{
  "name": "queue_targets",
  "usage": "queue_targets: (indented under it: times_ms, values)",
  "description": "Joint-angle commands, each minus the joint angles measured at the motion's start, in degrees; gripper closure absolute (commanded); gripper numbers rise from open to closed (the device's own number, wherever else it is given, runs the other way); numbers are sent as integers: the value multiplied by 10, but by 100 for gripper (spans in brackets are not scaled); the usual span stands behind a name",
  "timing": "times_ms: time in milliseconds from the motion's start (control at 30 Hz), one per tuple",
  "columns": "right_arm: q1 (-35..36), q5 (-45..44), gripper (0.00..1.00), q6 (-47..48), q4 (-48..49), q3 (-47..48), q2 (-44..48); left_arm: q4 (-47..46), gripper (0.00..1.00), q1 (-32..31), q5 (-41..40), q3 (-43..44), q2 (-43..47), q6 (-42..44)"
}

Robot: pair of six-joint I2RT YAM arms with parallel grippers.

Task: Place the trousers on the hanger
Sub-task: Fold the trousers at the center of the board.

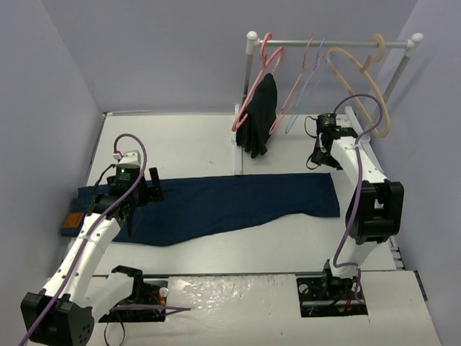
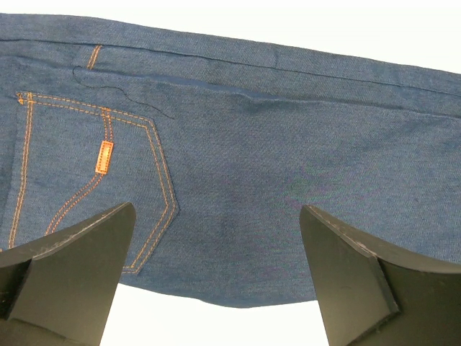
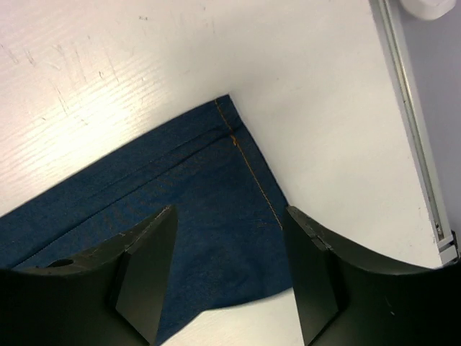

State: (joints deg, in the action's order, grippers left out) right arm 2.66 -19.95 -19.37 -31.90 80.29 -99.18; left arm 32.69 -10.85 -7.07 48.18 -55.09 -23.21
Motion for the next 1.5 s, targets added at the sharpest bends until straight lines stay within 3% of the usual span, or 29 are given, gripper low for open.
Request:
queue_targets:
  times_ms: [0, 367, 633, 767, 967, 1100, 1333, 1467]
  values:
    - [-4, 14, 41, -2, -1, -15, 64, -19, 3, 3, -11, 20, 0, 6]
    - [14, 177, 39, -70, 138, -191, 79, -11, 3, 4, -12, 23, -16, 1]
    - [161, 169, 39, -142, 288, -264, 95, -2, 3, 4, -9, 28, -53, -28]
    - [233, 127, 33, -180, 357, -307, 99, 3, 3, 0, 0, 41, -93, -67]
    - [238, 98, 30, -229, 344, -367, 90, -23, 3, -3, 34, 12, -161, -152]
    - [221, 74, 26, -261, 247, -397, 141, -32, 3, -8, 35, -11, -193, -182]
    - [122, 72, 21, -204, 183, -402, 217, -46, 3, -14, 36, -36, -213, -196]
    - [119, 44, 21, -172, 160, -368, 217, -38, 3, -14, 33, -19, -208, -178]
